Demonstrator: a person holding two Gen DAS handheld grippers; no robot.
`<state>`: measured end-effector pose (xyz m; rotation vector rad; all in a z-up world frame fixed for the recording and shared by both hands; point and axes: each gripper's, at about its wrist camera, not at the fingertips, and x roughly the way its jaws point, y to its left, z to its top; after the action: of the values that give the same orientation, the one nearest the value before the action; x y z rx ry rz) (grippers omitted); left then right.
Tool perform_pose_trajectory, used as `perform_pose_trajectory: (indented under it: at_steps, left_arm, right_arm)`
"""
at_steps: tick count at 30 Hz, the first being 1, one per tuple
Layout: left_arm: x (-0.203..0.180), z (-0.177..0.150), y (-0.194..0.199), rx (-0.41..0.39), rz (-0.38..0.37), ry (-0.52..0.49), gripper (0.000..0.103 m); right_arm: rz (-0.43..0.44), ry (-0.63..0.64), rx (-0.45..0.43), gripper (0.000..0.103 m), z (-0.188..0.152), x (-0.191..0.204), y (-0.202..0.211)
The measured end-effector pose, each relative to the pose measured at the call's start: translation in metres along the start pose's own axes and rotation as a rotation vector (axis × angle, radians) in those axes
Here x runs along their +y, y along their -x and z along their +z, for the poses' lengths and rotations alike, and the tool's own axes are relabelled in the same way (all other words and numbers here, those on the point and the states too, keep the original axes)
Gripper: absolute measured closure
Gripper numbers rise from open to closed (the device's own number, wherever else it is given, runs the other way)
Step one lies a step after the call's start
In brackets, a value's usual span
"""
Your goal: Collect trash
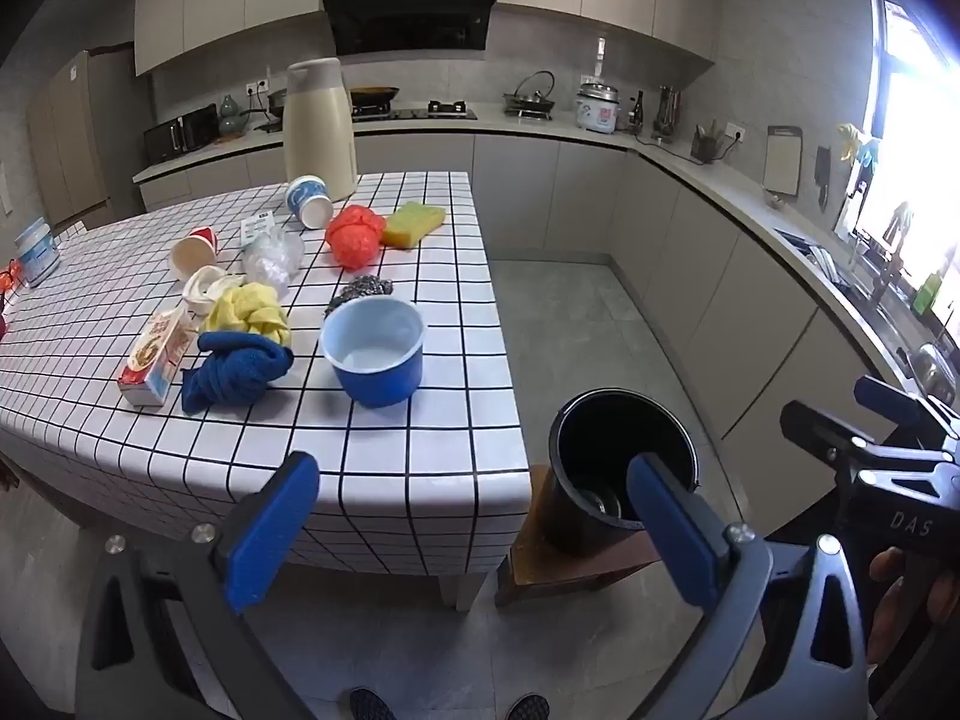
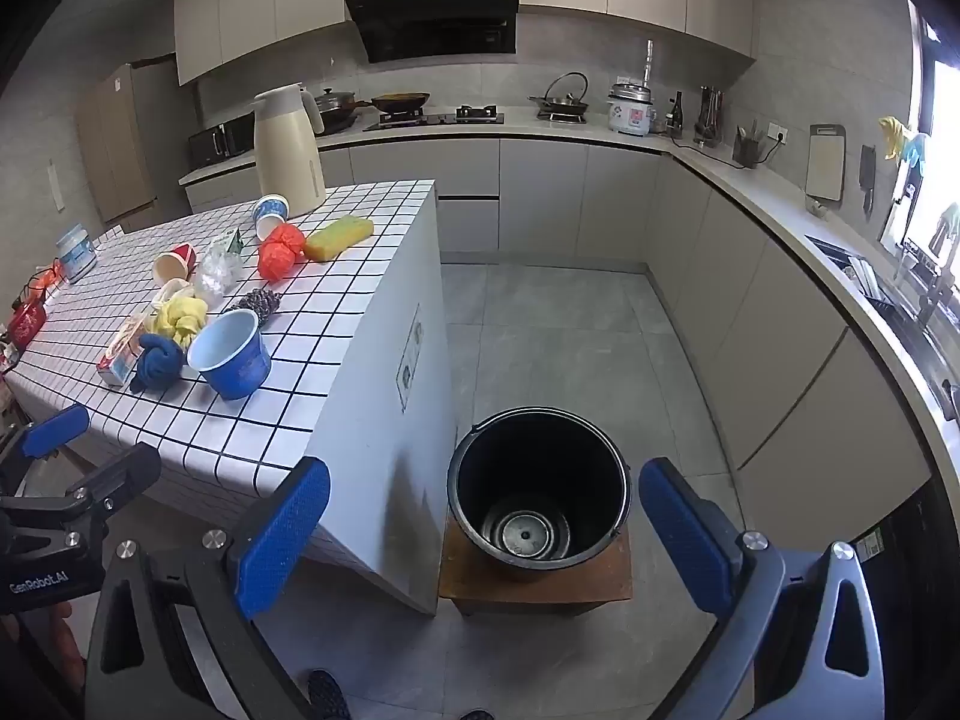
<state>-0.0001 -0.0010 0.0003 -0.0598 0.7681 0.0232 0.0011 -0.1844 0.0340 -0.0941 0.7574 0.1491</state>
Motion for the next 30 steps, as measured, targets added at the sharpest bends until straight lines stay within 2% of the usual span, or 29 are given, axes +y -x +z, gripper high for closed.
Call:
perform_pose_trajectory:
  at_steps: [6, 30]
  left_arm:
    - [0.006, -0.004, 0.002, -0.016, -0.024, 0.011, 0.000]
    - [0.004, 0.008, -0.008, 0.002, -0.044, -0.005, 0.000]
  right_arm:
    - [-0.009, 0.003, -0.010, 0.000, 0.001, 0.002, 0.000]
    - [-0.044, -0.010, -0.004, 0.000, 0.006, 0.004, 0.000]
